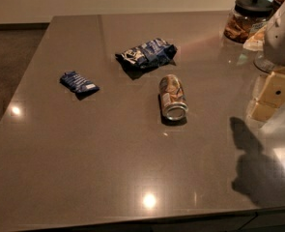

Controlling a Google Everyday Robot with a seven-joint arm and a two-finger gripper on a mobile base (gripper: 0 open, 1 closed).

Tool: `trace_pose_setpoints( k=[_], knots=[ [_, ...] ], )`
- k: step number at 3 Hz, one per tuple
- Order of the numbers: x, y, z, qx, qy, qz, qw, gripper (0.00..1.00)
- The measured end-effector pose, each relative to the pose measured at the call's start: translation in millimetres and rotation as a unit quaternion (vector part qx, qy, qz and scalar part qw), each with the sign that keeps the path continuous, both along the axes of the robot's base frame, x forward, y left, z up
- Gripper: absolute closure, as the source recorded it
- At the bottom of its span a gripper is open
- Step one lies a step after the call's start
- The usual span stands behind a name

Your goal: Place orange can upright

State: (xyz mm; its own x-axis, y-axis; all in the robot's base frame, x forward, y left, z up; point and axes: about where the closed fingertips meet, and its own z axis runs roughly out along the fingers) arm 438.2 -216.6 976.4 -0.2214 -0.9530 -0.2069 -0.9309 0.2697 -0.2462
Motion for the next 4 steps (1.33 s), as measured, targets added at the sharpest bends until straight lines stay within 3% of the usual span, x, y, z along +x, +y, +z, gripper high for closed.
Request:
trace_pose_setpoints(
  k=[1, 2, 3, 4],
  knots=[
    [0, 2, 0, 0.001, 0.001, 0.0, 1.0, 0.0],
    [3, 26, -7, 0.002, 0.019, 0.003, 0.9998, 0.0],
    [12, 59, -19, 0.001, 0.047, -0.011, 0.9988, 0.0],
    [24, 83, -32, 0.009, 0.073, -0.055, 0.9958, 0.0]
  ],
)
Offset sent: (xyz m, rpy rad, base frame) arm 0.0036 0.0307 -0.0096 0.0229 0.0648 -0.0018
